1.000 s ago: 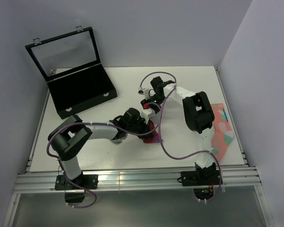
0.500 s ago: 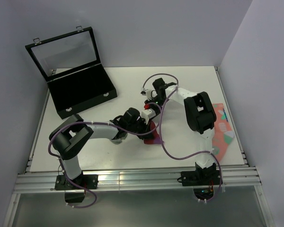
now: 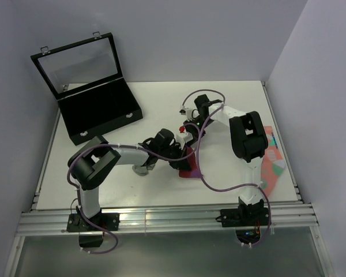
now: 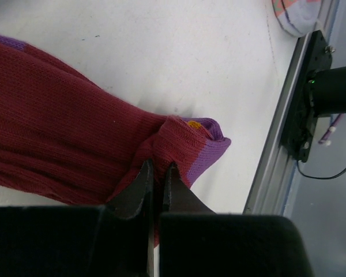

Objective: Roll the socks
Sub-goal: Roll the sock at the center of the board.

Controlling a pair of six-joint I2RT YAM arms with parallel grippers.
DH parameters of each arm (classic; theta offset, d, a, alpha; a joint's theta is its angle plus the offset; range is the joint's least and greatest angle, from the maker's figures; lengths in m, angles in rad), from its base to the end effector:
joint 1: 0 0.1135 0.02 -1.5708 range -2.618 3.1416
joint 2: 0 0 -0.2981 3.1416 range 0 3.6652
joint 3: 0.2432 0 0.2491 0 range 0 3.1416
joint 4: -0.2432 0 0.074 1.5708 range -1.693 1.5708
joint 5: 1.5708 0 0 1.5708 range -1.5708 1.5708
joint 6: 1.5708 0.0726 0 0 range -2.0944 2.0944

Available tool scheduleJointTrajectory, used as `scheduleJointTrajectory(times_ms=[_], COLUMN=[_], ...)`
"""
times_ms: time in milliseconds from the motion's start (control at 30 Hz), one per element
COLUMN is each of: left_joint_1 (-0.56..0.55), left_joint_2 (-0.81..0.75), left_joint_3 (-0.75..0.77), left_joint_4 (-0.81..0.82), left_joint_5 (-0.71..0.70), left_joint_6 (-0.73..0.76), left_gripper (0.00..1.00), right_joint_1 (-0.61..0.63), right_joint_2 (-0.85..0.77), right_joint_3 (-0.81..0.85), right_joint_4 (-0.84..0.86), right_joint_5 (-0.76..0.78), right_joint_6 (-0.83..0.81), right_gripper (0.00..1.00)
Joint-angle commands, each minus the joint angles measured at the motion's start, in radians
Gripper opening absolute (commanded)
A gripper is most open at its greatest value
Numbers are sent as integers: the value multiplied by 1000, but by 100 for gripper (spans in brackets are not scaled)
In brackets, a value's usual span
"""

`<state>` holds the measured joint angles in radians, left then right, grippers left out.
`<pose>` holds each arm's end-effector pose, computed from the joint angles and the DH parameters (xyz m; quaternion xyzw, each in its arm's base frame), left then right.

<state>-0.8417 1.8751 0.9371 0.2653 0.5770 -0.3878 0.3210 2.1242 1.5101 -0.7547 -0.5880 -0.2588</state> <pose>0.2410 -0.3293 0.1544 0.3147 0.8137 -0.4494 0.1921 0.4008 0.1757 0.1451 -0.3002 0.9041 0.2912 0.0875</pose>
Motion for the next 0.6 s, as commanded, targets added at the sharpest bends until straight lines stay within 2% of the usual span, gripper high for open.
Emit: scheduleJointTrajectory(times_ms=[0, 300, 400, 567], left_joint_1=[-19, -4, 15, 29], left_joint_2=[123, 197, 217, 262], left_joint_3=[-54, -27, -21, -23], left_joint_4=[-239, -262, -296, -323], left_joint_5=[43, 92, 66, 8], left_joint_6=[-46, -123, -138, -167], left_gripper=[0, 0, 0, 0], right_joint_1=[-11, -33, -42, -59], right_joint_2=[-50, -72, -84, -104], right_joint_3=[-21, -56, -73, -88], right_joint_4=[64, 104, 120, 132], right_joint_5=[47, 39, 25, 4], right_joint_6=[-26, -8, 0, 4], right_gripper=[13, 13, 15, 23])
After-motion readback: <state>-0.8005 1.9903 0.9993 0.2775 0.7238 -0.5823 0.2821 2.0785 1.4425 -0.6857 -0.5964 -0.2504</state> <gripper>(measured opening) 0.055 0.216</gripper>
